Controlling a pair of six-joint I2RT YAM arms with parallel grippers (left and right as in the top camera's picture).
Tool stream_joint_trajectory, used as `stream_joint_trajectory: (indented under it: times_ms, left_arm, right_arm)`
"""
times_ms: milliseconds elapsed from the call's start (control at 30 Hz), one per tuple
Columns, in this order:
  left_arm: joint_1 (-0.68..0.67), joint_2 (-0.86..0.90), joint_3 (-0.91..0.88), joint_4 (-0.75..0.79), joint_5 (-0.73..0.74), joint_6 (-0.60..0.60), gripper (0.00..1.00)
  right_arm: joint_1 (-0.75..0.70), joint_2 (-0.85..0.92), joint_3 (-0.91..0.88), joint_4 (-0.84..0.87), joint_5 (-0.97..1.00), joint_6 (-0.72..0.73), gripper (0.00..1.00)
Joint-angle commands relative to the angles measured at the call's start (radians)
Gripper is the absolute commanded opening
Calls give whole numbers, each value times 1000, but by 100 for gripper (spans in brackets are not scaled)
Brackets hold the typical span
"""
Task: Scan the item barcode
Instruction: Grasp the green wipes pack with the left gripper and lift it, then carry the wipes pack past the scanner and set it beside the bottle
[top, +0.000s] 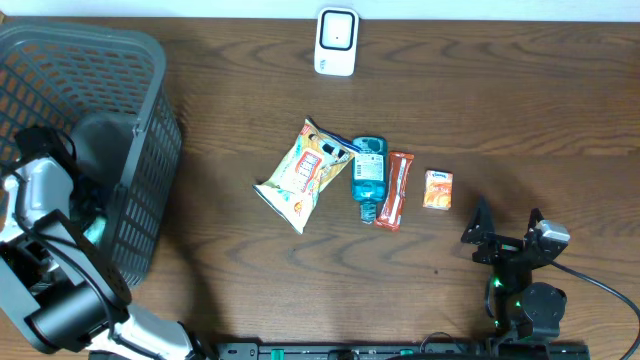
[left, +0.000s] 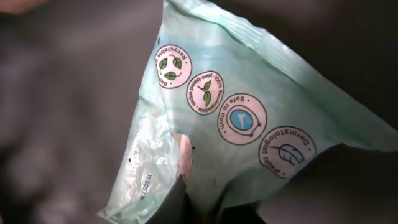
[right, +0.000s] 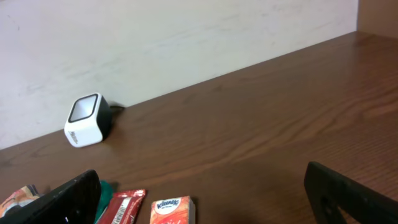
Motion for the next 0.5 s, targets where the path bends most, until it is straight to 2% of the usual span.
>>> stream_joint_trajectory:
  times_ms: [0,200,367,467]
  left_arm:
    - [-10,-84,56,2,250,-9,8]
    - [-12,-320,72,35,282,-14,7]
    - [-12,-546,72,154,469,-79,7]
    - [-14,-654,72,224,547,-169,7]
  right_arm:
    - [3,-5,-3,-3,1,3,99]
    - [3,-5,-3,-3,0,3,99]
    - [3,-5,-3,-3,1,3,99]
    - [3,-5,-3,-3,1,3,99]
